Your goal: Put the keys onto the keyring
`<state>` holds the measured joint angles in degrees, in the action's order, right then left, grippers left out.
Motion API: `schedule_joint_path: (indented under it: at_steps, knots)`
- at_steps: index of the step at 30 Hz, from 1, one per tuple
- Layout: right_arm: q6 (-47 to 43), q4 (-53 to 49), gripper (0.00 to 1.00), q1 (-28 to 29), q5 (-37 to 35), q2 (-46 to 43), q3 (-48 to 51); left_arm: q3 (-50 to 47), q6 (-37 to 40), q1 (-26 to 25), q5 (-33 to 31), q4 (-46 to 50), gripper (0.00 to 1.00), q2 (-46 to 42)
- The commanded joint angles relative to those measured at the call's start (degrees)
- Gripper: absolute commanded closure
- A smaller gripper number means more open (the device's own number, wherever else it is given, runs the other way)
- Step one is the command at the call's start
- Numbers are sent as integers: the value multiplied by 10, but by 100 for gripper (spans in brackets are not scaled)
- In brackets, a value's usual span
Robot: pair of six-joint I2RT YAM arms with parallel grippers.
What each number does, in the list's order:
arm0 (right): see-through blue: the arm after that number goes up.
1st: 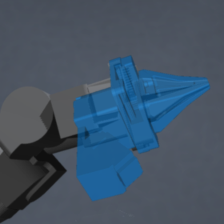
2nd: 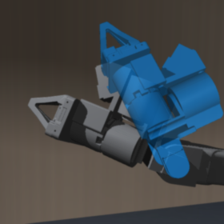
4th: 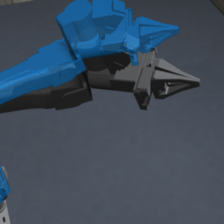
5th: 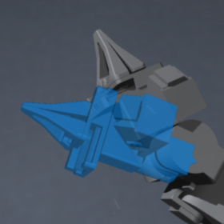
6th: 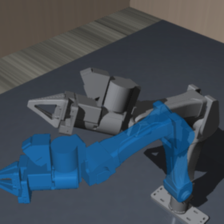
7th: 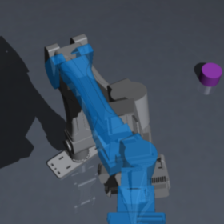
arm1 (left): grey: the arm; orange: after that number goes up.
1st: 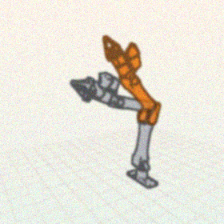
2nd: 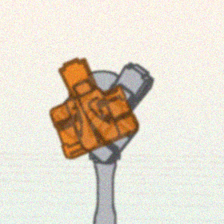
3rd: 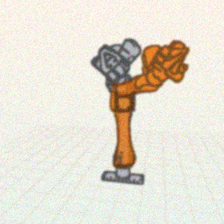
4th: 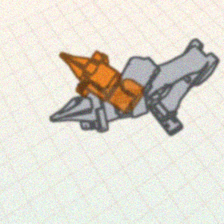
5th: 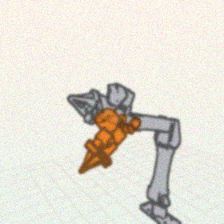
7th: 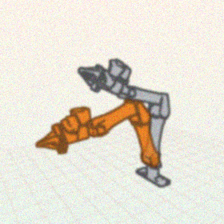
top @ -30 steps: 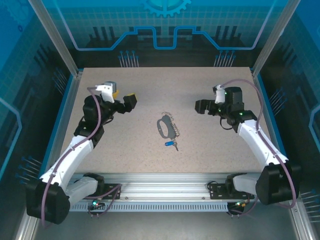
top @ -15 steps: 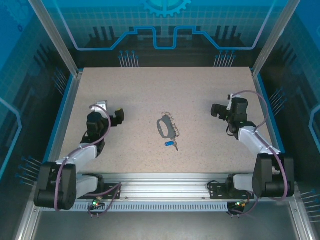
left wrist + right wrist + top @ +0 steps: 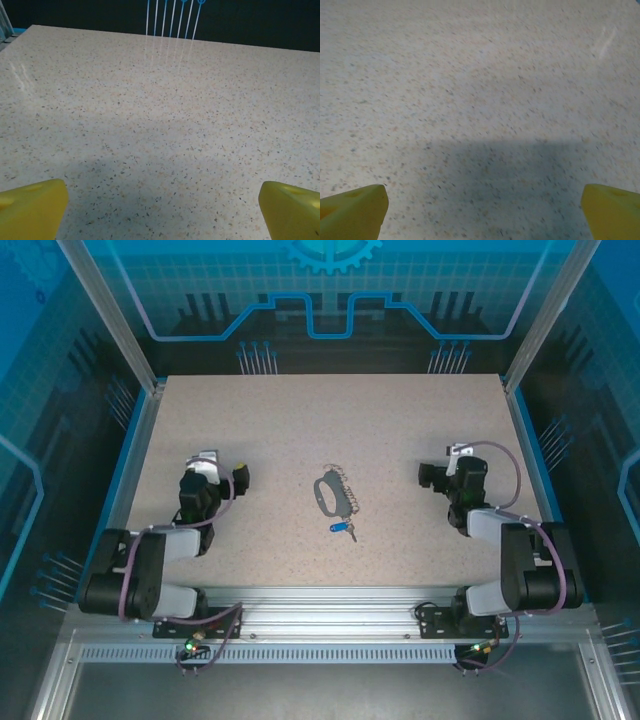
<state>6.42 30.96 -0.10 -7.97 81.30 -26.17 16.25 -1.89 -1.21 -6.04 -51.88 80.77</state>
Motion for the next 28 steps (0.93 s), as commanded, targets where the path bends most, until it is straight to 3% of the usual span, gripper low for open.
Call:
schedule_joint_path:
  at_steps: [1,2,4,10,28]
  knots:
    - [-45,103,0,23,33,32,11,-7,19,6,19,-91,1,42]
    - [-54,148,0,28,33,51,25,-6,20,7,22,-104,1,56]
    - [-59,131,0,33,28,46,21,-8,24,6,27,-136,1,82]
    - [-58,128,0,35,22,49,17,59,31,7,47,0,1,78]
    - [-62,126,0,36,24,50,16,60,25,11,41,1,1,78]
